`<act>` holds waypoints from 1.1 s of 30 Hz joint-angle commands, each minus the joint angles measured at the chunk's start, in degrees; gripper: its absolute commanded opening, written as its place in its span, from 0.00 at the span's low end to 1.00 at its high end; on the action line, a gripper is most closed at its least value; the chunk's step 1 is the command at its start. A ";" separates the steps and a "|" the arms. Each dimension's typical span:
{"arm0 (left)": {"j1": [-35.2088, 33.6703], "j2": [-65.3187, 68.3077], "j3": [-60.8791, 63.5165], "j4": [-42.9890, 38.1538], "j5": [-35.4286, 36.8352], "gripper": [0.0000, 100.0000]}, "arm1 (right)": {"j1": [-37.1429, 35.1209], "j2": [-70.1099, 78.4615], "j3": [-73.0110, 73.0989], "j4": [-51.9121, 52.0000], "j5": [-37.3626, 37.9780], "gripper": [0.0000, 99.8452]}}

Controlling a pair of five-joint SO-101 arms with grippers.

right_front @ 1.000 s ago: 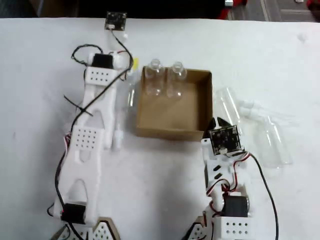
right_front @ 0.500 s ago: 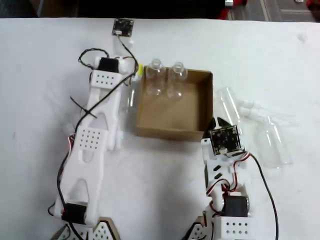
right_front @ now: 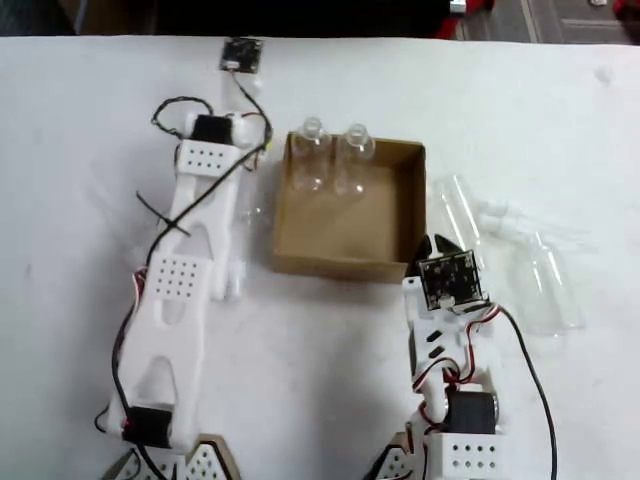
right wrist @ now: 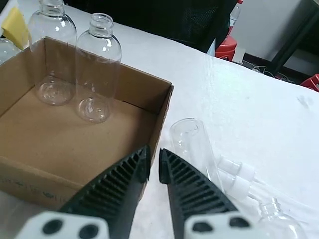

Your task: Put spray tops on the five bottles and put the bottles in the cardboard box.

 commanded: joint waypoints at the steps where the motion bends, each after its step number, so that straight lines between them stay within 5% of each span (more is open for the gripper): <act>1: -2.42 -0.84 -0.88 0.79 0.44 0.09 | -0.13 -0.22 0.44 0.04 -0.09 0.02; 20: -2.68 -4.35 -3.43 10.37 -1.58 0.20 | -0.31 -0.22 0.44 0.13 2.81 0.02; 28: -1.80 -3.91 -5.63 10.99 -13.19 0.20 | -0.31 -0.22 0.44 0.13 2.81 0.02; 33: -0.57 -3.74 -5.54 11.43 -14.15 0.20 | -0.31 -0.22 0.44 0.13 2.81 0.02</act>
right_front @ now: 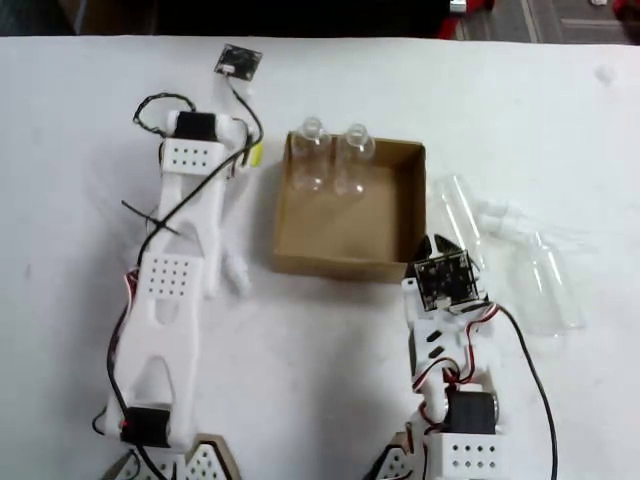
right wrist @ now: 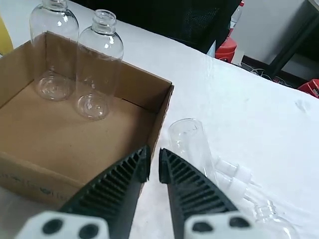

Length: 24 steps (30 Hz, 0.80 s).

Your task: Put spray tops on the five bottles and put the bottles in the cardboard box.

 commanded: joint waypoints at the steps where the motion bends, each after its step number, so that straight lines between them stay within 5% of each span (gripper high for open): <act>1: 1.45 -3.65 -2.73 0.70 -0.97 0.19 | -0.31 -0.22 0.44 0.13 0.62 0.02; 24: 3.74 -4.44 0.88 1.14 -6.68 0.02 | -0.31 -0.22 0.44 0.13 0.70 0.02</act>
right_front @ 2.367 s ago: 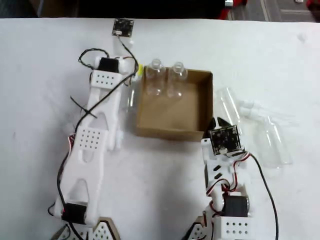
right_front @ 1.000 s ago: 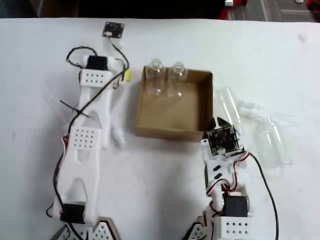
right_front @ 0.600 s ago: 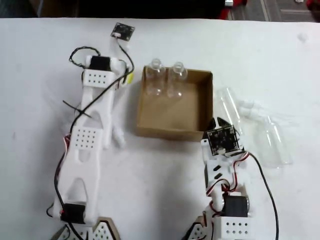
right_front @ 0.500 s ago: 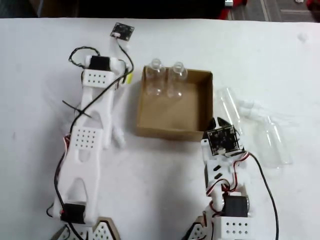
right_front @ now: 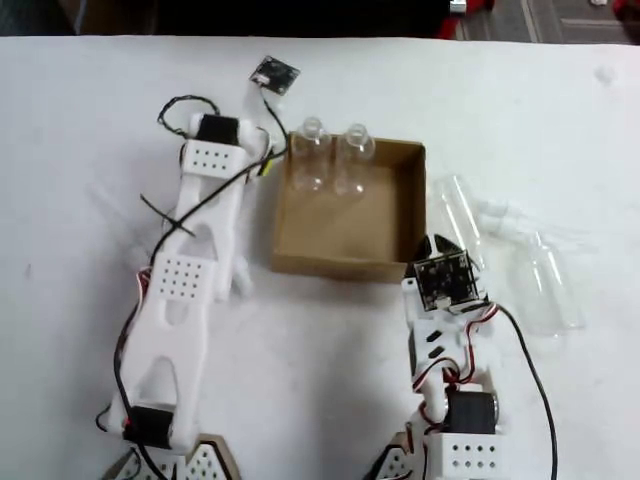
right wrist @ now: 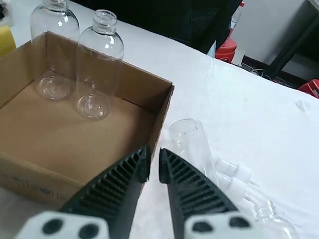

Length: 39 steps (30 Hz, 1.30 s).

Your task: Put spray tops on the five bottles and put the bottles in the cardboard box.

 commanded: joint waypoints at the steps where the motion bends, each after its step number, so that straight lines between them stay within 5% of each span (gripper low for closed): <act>1: -0.22 -4.97 -3.16 2.37 2.02 0.02 | -0.31 -0.22 0.44 0.13 0.70 0.02; 12: -0.04 -22.20 -4.57 15.38 3.25 0.02 | -0.31 -0.22 0.44 0.22 0.70 0.02; 39: 1.45 -76.35 -4.31 15.65 3.25 0.02 | -0.31 -0.22 0.44 0.40 0.79 0.02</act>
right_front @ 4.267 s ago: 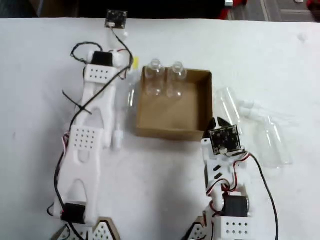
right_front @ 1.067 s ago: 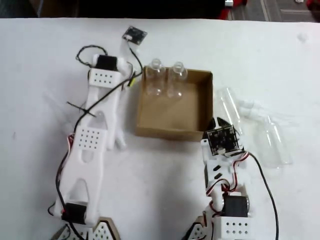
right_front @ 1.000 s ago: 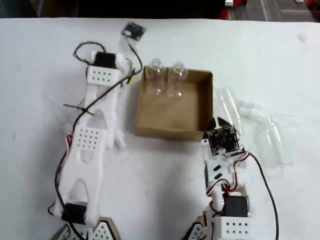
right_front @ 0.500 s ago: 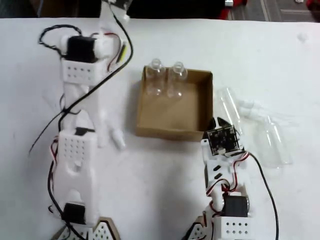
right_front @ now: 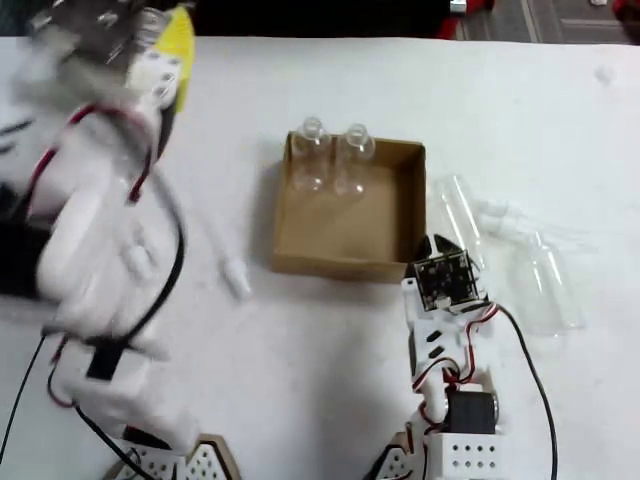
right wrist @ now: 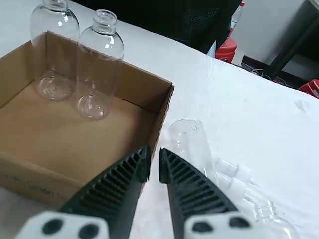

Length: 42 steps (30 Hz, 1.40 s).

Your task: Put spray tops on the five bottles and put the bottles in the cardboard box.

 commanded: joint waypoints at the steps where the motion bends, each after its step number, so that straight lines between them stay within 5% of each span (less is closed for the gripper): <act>1: 0.66 -9.19 -1.76 0.35 0.62 0.02 | -0.31 -0.22 0.44 0.40 0.79 0.02; 17: 0.22 -27.03 -0.09 0.35 10.37 0.02 | -0.31 -0.22 0.44 0.48 0.79 0.02; 33: 0.48 -45.93 48.00 -6.42 10.64 0.02 | -0.31 -0.22 0.44 0.57 0.79 0.02; 42: 0.66 -55.25 77.89 -21.19 24.62 0.02 | -0.31 -0.22 0.44 0.57 0.70 0.02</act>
